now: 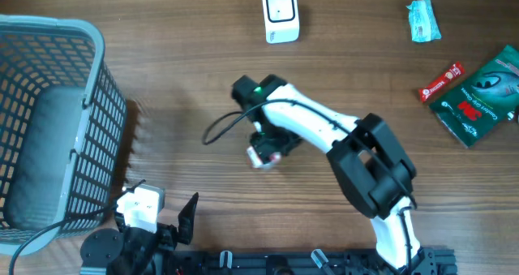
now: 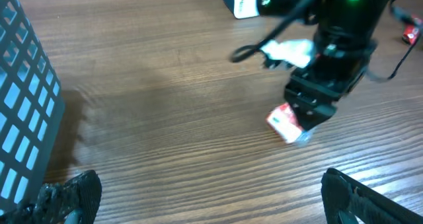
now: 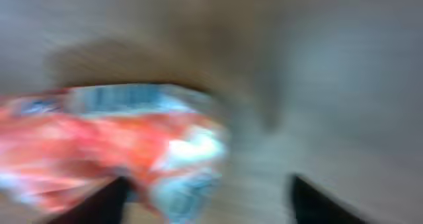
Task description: Scan the item barcode
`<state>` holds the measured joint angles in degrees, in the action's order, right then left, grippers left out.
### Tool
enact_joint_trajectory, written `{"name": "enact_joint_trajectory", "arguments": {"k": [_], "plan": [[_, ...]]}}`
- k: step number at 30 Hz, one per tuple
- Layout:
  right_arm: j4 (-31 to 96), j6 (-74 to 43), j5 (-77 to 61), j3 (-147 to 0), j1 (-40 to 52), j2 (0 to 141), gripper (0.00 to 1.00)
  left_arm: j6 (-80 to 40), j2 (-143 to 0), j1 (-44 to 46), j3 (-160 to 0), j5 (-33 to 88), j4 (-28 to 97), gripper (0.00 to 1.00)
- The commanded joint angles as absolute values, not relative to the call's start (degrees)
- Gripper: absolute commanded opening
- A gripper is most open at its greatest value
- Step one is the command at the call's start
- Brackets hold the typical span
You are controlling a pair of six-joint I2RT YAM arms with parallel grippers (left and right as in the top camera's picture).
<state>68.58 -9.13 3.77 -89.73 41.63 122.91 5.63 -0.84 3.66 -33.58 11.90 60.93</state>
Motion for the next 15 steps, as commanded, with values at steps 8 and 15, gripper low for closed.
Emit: {"name": "enact_joint_trajectory", "arguments": {"k": [8, 15], "plan": [[61.5, -7.6, -10.0, -92.6, 40.3, 118.7, 0.99, 5.1, -0.5, 3.6, -33.6, 12.6, 60.8, 1.0], [63.7, -16.7, -14.6, -92.6, 41.3, 118.7, 0.54, 5.1, -0.5, 3.6, -33.6, 12.6, 60.8, 1.0]]}}
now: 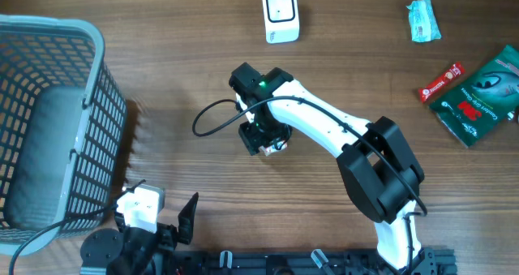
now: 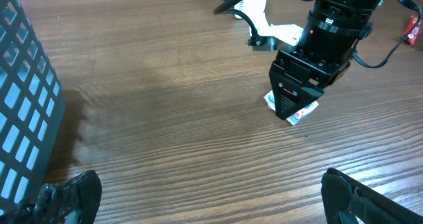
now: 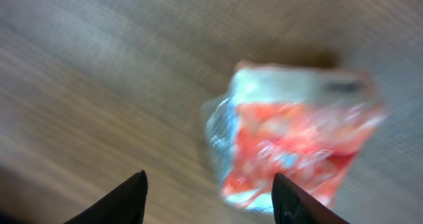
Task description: Scan the item barcode
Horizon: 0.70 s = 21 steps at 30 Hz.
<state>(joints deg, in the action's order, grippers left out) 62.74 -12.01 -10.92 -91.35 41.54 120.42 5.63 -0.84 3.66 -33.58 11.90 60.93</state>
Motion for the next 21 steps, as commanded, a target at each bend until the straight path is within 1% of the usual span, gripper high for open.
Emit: {"name": "enact_joint_trajectory", "arguments": {"k": [1, 2, 3, 4, 5, 7, 10, 13, 14, 15, 16, 21], "plan": [[63.3, -17.0, -13.5, -92.6, 41.2, 118.7, 0.54, 5.1, -0.5, 3.6, -33.6, 12.6, 60.8, 1.0], [62.5, -17.9, -11.6, -92.6, 41.1, 118.7, 0.54, 5.1, -0.5, 3.6, -33.6, 12.6, 60.8, 1.0], [61.3, -20.2, -8.8, -92.6, 41.1, 118.7, 0.52, 5.1, -0.5, 3.6, -33.6, 12.6, 60.8, 1.0], [60.5, -21.5, -7.6, -92.6, 41.1, 118.7, 0.4, 5.1, -0.5, 3.6, -33.6, 12.6, 60.8, 1.0], [60.2, -21.7, -7.2, -92.6, 41.1, 118.7, 0.26, 5.1, -0.5, 3.6, -33.6, 12.6, 60.8, 1.0], [60.2, -22.4, -4.9, -92.7, 41.1, 118.5, 0.04, 5.1, -0.5, 3.6, -33.6, 12.6, 60.8, 1.0], [60.4, -27.2, 1.3, -92.7, 41.1, 116.1, 0.04, 5.1, -0.5, 3.6, -33.6, 12.6, 60.8, 1.0], [59.4, -33.2, 12.4, -92.7, 41.0, 114.0, 0.05, 5.1, -0.5, 3.6, -33.6, 12.6, 60.8, 1.0], [58.1, -33.0, 14.2, -92.5, 40.7, 114.1, 0.11, 5.1, -0.5, 3.6, -33.6, 12.6, 60.8, 1.0], [57.0, -32.5, 14.6, -92.1, 40.3, 114.7, 0.11, 5.1, -0.5, 3.6, -33.6, 12.6, 60.8, 1.0], [55.1, -32.8, 14.3, -90.6, 39.4, 115.7, 0.04, 5.1, -0.5, 3.6, -33.6, 12.6, 60.8, 1.0], [50.0, -33.2, 7.6, -88.3, 36.4, 118.7, 0.04, 5.1, -0.5, 3.6, -33.6, 12.6, 60.8, 1.0]]}}
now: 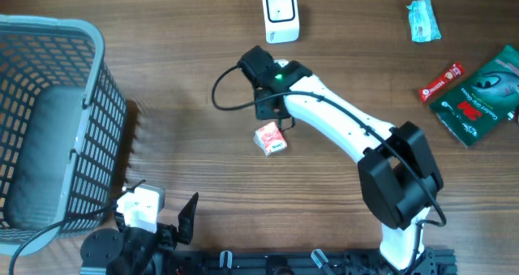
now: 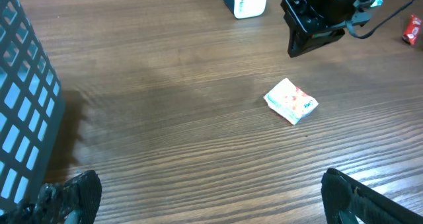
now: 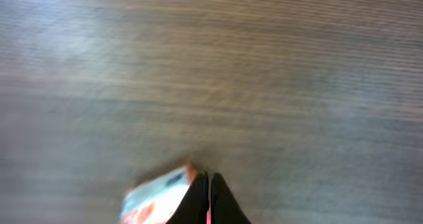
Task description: Scan the item barcode
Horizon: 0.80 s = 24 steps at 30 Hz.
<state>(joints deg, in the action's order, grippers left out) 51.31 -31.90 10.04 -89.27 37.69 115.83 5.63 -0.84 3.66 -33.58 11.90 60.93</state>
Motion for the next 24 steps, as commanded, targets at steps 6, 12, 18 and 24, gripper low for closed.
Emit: {"name": "enact_joint_trajectory", "arguments": {"k": [6, 12, 18, 24], "plan": [[48.5, -32.7, 5.8, -87.7, 36.2, 120.4, 0.04, 5.1, -0.5, 3.6, -33.6, 12.6, 60.8, 1.0], [49.1, -29.1, -2.6, -87.3, 36.4, 122.8, 0.04, 5.1, -0.5, 3.6, -33.6, 12.6, 60.8, 1.0], [48.8, -7.2, -25.0, -87.4, 36.4, 122.8, 0.04, 5.1, -0.5, 3.6, -33.6, 12.6, 60.8, 1.0], [59.8, 8.9, -39.7, -87.4, 36.4, 122.8, 0.04, 5.1, -0.5, 3.6, -33.6, 12.6, 60.8, 1.0]]}}
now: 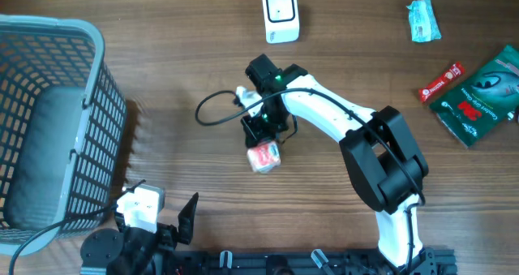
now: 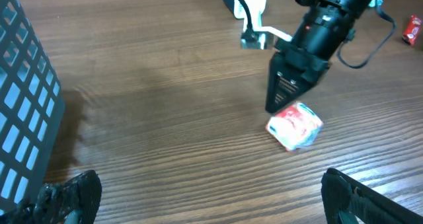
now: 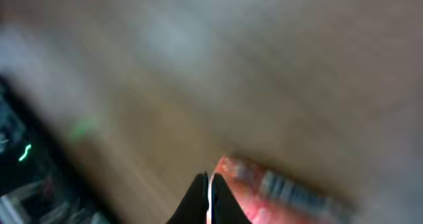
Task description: Scan the item barcode
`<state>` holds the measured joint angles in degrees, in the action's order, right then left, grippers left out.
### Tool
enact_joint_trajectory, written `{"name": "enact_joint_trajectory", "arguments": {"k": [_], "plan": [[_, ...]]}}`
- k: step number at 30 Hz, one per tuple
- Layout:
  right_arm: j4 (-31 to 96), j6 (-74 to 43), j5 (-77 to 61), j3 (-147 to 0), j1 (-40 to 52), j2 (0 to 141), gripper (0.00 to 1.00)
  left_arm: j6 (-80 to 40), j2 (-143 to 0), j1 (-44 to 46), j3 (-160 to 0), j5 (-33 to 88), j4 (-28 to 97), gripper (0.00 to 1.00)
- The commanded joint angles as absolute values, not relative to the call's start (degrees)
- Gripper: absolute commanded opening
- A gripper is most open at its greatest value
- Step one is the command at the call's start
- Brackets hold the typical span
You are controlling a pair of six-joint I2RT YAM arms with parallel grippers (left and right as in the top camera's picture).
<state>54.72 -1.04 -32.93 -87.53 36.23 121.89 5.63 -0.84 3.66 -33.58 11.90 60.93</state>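
Note:
The item, a small red and white packet [image 1: 264, 156], lies on the wooden table [image 1: 178, 80] near the middle; in the left wrist view the packet [image 2: 295, 126] looks tipped up on one side. My right gripper [image 1: 263, 139] is shut, its tips against the packet's far edge; its own view is blurred and shows the red packet [image 3: 264, 184] just right of the right gripper [image 3: 209, 184]. The white scanner [image 1: 280, 14] stands at the far edge. My left gripper [image 2: 211, 201] is open and empty at the near left.
A grey wire basket [image 1: 49, 121] fills the left side. At the far right lie a teal packet [image 1: 422, 19], a red bar [image 1: 440, 80] and a green pack [image 1: 478, 96]. A black cable [image 1: 215, 117] loops off the right arm.
The right gripper, still shut, was beyond the packet on the scanner's side and is now down at its far edge. The packet sits nearer the front and looks tipped up.
The right gripper was open low over the packet, and again open over it a little farther back. Then it was shut and clear of the packet, which lay flat. Now it is shut against the packet. The left arm has stayed still.

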Motion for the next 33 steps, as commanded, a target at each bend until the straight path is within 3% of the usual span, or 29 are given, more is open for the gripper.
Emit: {"name": "enact_joint_trajectory", "arguments": {"k": [1, 5, 11, 13, 15, 17, 19, 21, 26, 33], "plan": [[62.0, 8.9, -36.8, -87.4, 36.4, 122.8, 0.04, 5.1, -0.5, 3.6, -33.6, 12.6, 60.8, 1.0], [70.2, -5.5, -13.2, -87.4, 36.4, 122.8, 0.04, 5.1, -0.5, 3.6, -33.6, 12.6, 60.8, 1.0], [73.4, -16.4, -1.9, -87.4, 36.4, 122.8, 0.06, 5.1, -0.5, 3.6, -33.6, 12.6, 60.8, 1.0], [72.6, -20.1, -1.2, -87.4, 36.3, 122.8, 0.43, 5.1, -0.5, 3.6, -33.6, 12.6, 60.8, 1.0], [70.3, -26.4, -1.3, -87.4, 36.1, 122.8, 0.5, 5.1, -0.5, 3.6, -33.6, 12.6, 60.8, 1.0], [69.8, -31.2, -2.1, -87.8, 35.7, 122.8, 0.45, 5.1, -0.5, 3.6, -33.6, 12.6, 60.8, 1.0], [72.0, -31.6, -4.3, -88.6, 34.7, 122.0, 0.2, 5.1, -0.5, 3.6, -33.6, 12.6, 60.8, 1.0], [75.0, -31.6, -4.6, -89.1, 34.1, 120.2, 0.04, 5.1, -0.5, 3.6, -33.6, 12.6, 60.8, 1.0], [80.8, -30.3, -6.5, -89.1, 34.1, 111.6, 0.05, 5.1, -0.5, 3.6, -33.6, 12.6, 60.8, 1.0], [64.0, -33.5, -13.6, -78.0, 38.1, 111.2, 0.05, 5.1, -0.5, 3.6, -33.6, 12.6, 60.8, 1.0]]}}
